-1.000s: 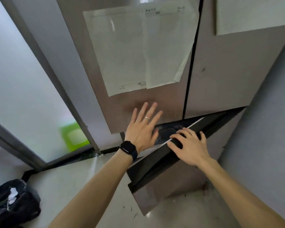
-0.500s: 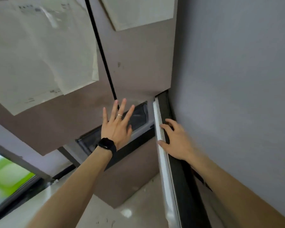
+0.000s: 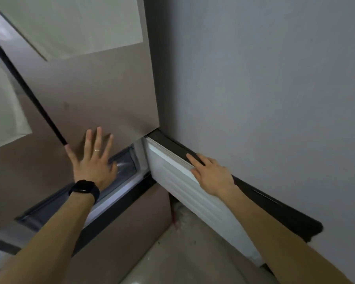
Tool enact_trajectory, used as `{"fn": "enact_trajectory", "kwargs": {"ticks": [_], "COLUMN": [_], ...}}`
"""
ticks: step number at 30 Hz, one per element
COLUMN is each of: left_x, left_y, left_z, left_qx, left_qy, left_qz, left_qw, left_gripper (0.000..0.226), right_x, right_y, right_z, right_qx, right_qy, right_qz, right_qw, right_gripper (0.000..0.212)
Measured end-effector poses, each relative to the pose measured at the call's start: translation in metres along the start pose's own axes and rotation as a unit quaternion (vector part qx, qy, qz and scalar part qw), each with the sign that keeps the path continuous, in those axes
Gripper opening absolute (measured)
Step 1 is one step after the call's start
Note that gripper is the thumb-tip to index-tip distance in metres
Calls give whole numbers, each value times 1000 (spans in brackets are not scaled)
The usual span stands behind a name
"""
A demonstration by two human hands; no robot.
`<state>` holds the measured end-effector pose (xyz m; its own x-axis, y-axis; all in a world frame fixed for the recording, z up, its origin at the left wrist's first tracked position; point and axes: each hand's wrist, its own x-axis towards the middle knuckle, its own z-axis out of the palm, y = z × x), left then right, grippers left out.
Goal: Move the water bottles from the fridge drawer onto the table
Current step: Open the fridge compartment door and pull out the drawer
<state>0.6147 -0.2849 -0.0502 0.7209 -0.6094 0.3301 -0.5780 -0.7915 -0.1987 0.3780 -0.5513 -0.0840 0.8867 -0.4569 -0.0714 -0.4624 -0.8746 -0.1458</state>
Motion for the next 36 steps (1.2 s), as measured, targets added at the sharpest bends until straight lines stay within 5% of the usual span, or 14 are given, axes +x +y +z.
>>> {"fn": "enact_trajectory", "kwargs": {"ticks": [7,15,33,36], "left_x": [4,5,-7,-19], "left_y": [8,15,14,-4], "left_z": [15,22,4,1], "left_qx": [15,24,38,49], "left_qy": [48,78,71,92], "left_qz": [-13,-30,-30,-21], "left_qw": [999,996,996,994], "left_gripper": [100,101,88,87], "right_x": [19,34,45,39], "right_y": [27,37,54,27], "right_z": [16,18,21,31], "right_qx": [-63,-55,-34,13], "right_qy": [109,144,209,257], "right_qz": [31,72,29,-54], "right_qw": [992,985,977,965], "right_gripper": [58,81,83,70]}}
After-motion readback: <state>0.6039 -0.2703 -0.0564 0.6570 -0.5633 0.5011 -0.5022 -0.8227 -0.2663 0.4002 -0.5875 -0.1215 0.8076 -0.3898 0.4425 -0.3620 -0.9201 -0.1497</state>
